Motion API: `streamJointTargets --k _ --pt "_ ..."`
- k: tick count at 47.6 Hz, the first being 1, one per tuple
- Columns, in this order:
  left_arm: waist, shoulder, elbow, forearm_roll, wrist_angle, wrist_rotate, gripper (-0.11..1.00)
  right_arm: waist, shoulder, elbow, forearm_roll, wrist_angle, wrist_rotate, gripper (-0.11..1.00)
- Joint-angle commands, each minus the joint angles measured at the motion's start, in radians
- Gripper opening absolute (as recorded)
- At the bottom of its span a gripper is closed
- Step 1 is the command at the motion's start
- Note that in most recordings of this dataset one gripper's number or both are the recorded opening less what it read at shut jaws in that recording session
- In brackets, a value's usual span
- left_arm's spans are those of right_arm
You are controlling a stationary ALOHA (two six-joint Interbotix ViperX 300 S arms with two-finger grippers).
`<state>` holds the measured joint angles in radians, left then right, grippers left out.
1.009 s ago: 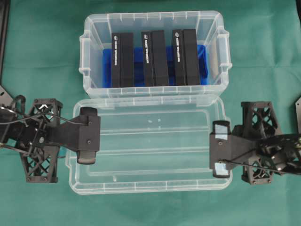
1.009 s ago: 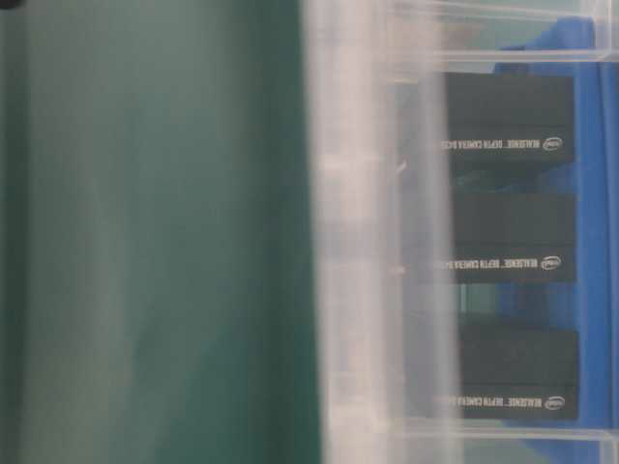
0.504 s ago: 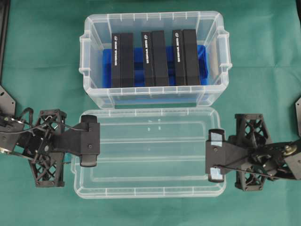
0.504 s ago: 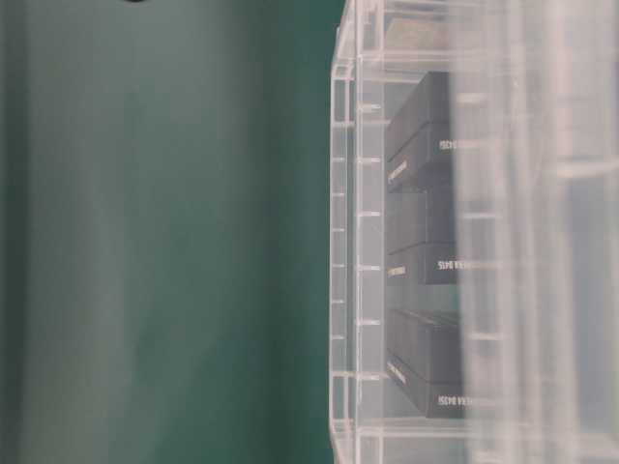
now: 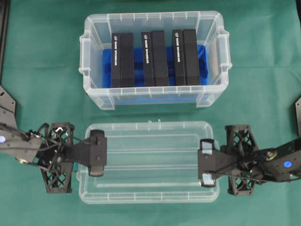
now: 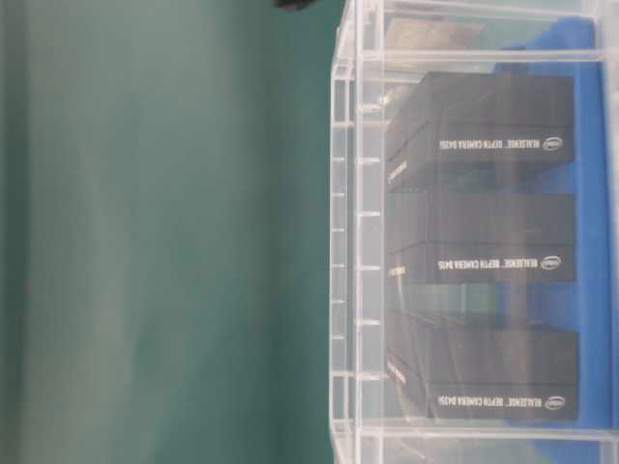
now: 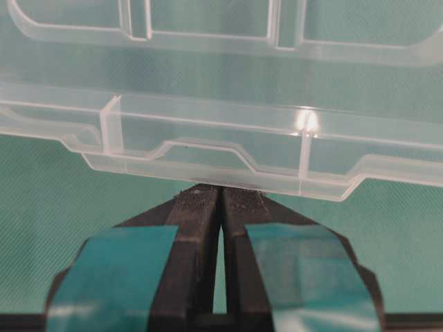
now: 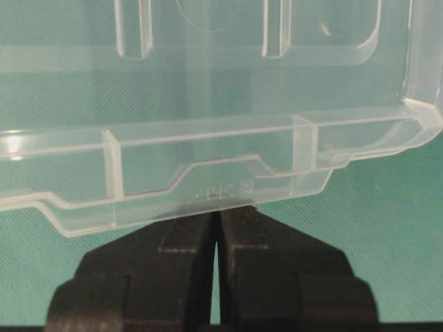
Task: Clamp the lid of the box with both arms, then lift and open it.
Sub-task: 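Carry the lid toward the front of the table with both grippers, then lower the lid onto the cloth in front of the box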
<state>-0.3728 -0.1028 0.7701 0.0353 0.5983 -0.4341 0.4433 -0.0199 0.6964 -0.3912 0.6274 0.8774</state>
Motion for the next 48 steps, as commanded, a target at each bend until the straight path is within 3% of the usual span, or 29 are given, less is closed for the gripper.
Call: streamJointTargets --k 1,21,35,48 --pt "0.011 -0.005 -0.031 0.005 -0.069 -0.009 0.01 -0.009 0.003 -0.026 -0.018 -0.077 0.012 0.00" --pt "0.003 0.008 -0.029 0.003 -0.097 -0.009 0.01 -0.008 0.026 -0.026 -0.020 -0.115 0.012 0.00" --pt "-0.011 -0.015 0.008 0.002 -0.097 -0.009 0.01 0.040 0.000 0.009 -0.014 -0.086 0.014 0.00" --pt "-0.051 -0.078 0.095 -0.014 -0.097 -0.009 0.01 0.060 -0.069 0.100 -0.014 -0.084 0.078 0.00"
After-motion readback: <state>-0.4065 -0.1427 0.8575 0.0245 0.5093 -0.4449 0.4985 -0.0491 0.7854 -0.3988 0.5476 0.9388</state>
